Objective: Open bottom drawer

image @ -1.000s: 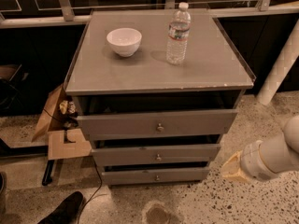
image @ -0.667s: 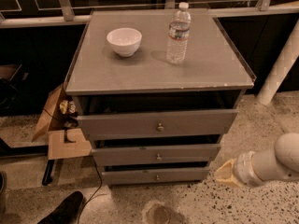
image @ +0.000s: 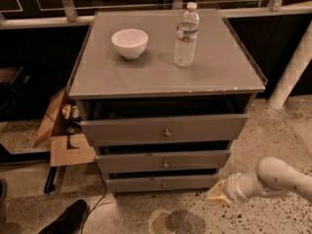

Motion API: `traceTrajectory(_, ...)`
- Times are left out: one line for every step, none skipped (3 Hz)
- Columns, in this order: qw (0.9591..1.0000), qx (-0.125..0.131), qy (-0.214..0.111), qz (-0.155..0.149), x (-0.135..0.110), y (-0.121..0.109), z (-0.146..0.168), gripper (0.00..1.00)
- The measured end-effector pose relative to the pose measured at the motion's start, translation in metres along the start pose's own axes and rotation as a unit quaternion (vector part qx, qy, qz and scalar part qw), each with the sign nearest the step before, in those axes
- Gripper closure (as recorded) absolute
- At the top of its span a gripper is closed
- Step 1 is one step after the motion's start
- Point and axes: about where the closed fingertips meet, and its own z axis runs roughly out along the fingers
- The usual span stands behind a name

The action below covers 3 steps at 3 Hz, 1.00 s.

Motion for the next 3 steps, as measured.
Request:
traceTrajectory(0.9996,-0.022,-0.006,0.015,0.013,0.011,0.027,1.0)
traceTrajectory(0.9996,-0.022,-0.006,0.015,0.013,0.011,0.027,1.0)
traceTrajectory(0.9999,-0.004,-0.002,-0.014,0.032,0.006,0.049,1.0)
